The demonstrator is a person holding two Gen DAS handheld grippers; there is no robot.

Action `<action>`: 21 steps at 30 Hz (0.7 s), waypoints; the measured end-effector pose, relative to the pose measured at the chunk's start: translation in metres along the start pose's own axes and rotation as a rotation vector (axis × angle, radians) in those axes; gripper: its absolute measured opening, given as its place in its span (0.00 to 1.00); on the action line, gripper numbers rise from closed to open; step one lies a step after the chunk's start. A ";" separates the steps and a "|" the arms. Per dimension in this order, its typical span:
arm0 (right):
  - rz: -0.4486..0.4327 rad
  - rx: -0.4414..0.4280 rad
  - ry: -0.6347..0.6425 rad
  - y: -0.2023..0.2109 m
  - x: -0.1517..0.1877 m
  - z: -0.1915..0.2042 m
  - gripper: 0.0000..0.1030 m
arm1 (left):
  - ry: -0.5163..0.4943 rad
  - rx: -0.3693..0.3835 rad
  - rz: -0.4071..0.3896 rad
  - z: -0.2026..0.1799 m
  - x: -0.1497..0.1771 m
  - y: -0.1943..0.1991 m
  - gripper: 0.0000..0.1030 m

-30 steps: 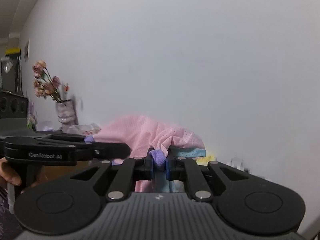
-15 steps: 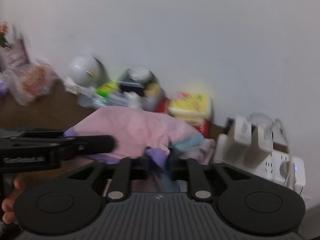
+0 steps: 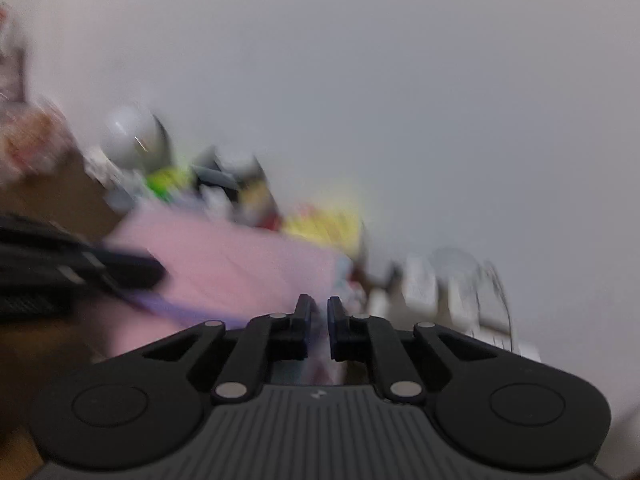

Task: Fold clothes
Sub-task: 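Lift the folded garment with both grippers and carry it to the clothes stack, then open both grippers to release the garment onto the stack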

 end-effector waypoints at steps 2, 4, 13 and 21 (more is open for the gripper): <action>-0.072 0.012 -0.052 0.033 -0.003 -0.011 0.08 | 0.028 0.017 -0.050 0.006 -0.011 0.029 0.13; -0.132 0.033 -0.070 0.071 -0.007 -0.017 0.11 | 0.031 0.020 -0.104 0.008 -0.023 0.062 0.22; -0.301 0.057 -0.060 0.255 0.003 0.024 0.42 | -0.184 -0.132 -0.190 -0.047 -0.012 0.259 0.62; -0.238 -0.099 -0.175 0.346 0.094 0.100 0.68 | -0.167 -0.300 -0.075 -0.022 0.118 0.364 0.83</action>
Point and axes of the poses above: each gripper's, at about its wrist camera, not at the fingertips, and y roughly against the way its jaws point, z to its left, x to its underside, the point moved 3 cm from there along -y, roughly the way its jaws point, and after that the axes turned 5 degrees about -x, right-handed, at the moved point
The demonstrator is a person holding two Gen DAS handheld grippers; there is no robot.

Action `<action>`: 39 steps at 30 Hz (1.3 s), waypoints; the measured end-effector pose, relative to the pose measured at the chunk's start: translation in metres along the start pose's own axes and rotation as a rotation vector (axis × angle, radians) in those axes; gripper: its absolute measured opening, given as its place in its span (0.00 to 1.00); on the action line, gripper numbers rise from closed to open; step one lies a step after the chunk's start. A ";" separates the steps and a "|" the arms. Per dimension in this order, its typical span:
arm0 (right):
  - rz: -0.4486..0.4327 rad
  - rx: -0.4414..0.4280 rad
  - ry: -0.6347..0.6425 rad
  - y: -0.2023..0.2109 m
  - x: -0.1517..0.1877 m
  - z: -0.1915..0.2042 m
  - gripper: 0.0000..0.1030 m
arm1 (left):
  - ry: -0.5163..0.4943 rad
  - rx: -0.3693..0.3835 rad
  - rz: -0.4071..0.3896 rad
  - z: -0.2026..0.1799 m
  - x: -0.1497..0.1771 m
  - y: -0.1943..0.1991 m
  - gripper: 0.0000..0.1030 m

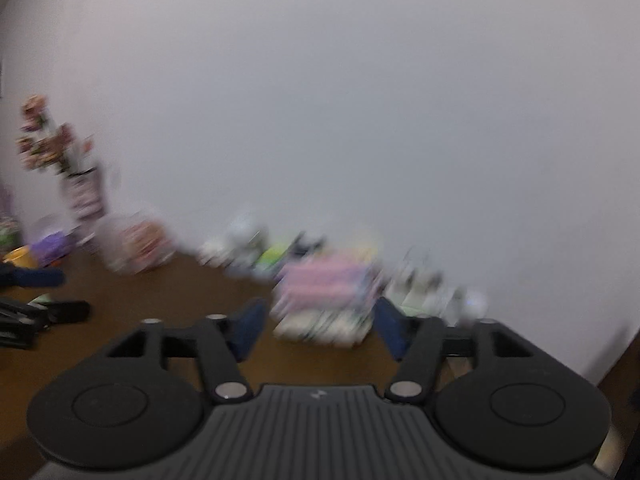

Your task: Fold clothes

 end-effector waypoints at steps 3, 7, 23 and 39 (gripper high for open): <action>0.058 -0.076 -0.033 0.018 0.054 0.034 0.78 | 0.050 -0.064 0.104 0.016 0.063 0.009 0.83; 0.142 -0.114 -0.125 0.016 0.126 0.072 0.83 | 0.088 -0.103 0.190 0.026 0.128 0.013 0.83; 0.249 0.038 -0.087 -0.087 0.223 0.121 1.00 | 0.048 -0.170 0.248 0.014 0.160 -0.071 0.85; 0.236 0.104 -0.076 -0.090 0.226 0.119 1.00 | 0.043 -0.193 0.224 0.014 0.160 -0.080 1.00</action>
Point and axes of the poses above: each gripper's, at about its wrist camera, not at the fingertips, and y roughly against the way its jaws point, z to its left, x to its underside, the point moved 3 cm from there along -y, roughly the way its jaws point, and after that the axes turned 5 degrees about -x, right-handed, at the moved point
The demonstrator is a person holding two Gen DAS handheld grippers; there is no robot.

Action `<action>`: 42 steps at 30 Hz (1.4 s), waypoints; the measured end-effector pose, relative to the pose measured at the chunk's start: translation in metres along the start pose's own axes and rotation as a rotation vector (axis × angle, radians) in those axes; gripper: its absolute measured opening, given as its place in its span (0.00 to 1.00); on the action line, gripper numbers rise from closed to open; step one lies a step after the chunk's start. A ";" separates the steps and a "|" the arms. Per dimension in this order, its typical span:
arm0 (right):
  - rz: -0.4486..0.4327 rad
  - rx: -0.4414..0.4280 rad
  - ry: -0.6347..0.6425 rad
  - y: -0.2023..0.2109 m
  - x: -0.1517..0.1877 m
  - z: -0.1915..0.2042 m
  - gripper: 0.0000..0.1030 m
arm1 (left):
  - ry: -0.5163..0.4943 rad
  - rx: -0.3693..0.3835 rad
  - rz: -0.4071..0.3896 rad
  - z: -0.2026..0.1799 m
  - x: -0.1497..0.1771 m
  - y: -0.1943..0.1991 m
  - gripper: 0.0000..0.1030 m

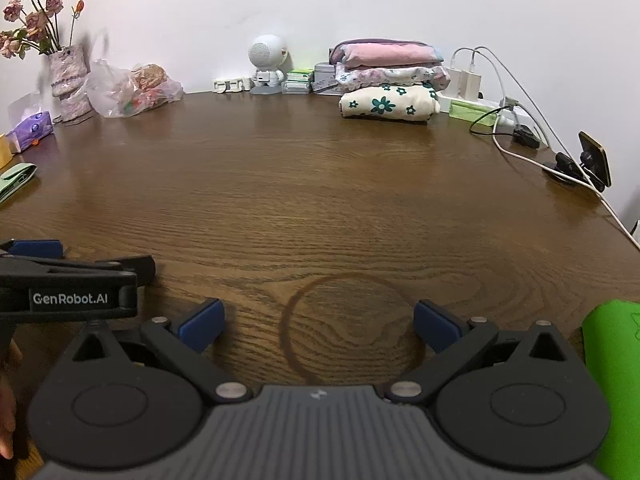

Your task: Fold clothes

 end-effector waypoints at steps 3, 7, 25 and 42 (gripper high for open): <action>0.000 -0.002 0.000 0.001 0.001 0.000 1.00 | -0.006 0.019 -0.004 0.001 0.000 0.000 1.00; 0.000 -0.002 0.002 0.001 0.001 0.000 0.99 | -0.023 0.045 -0.006 0.002 0.000 -0.001 1.00; 0.000 0.000 0.006 0.000 0.001 -0.001 1.00 | -0.023 0.040 -0.006 0.003 0.003 0.002 1.00; 0.001 0.000 0.006 0.000 0.000 -0.001 0.99 | -0.021 0.037 -0.008 0.001 0.003 0.002 1.00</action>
Point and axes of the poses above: each gripper's, at about its wrist camera, not at the fingertips, and y roughly against the way its jaws point, z to its left, x to its underside, the point moved 3 cm from there along -y, roughly the way its jaws point, and after that the axes turned 5 degrees about -x, right-handed, at the moved point
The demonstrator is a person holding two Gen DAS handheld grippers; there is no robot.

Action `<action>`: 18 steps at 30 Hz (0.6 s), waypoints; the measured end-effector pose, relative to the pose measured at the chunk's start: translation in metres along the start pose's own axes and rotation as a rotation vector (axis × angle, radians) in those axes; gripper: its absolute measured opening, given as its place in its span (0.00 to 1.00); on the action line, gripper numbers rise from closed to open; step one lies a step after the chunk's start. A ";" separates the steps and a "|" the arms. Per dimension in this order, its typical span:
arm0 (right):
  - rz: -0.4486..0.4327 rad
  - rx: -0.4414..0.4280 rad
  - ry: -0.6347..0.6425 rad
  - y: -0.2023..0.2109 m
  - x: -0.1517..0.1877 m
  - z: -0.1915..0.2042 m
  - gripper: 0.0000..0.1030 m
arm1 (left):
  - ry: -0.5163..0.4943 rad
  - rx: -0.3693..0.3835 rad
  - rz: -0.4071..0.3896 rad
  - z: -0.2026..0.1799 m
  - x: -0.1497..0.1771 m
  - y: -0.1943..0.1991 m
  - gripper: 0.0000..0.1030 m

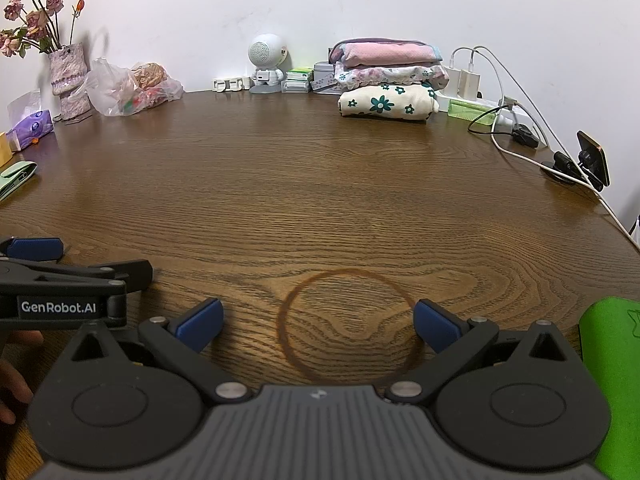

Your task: Fold clothes

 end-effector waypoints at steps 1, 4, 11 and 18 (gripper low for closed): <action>0.000 0.000 0.000 0.000 0.000 0.000 0.99 | 0.000 0.000 0.000 0.000 0.000 0.000 1.00; 0.000 0.000 0.000 0.000 0.000 0.000 1.00 | 0.000 0.000 0.000 0.000 0.000 0.000 1.00; 0.000 0.000 0.000 0.000 0.000 0.000 1.00 | 0.001 -0.001 0.000 0.000 0.000 0.000 1.00; 0.000 0.000 0.000 0.000 0.000 0.000 1.00 | 0.003 -0.003 0.000 0.000 -0.002 -0.001 1.00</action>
Point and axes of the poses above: each gripper's, at about its wrist camera, not at the fingertips, and y roughly against the way its jaws point, z to its left, x to its underside, the point moved 3 cm from there along -y, roughly the way its jaws point, and after that the axes turned 5 degrees about -x, right-handed, at the moved point
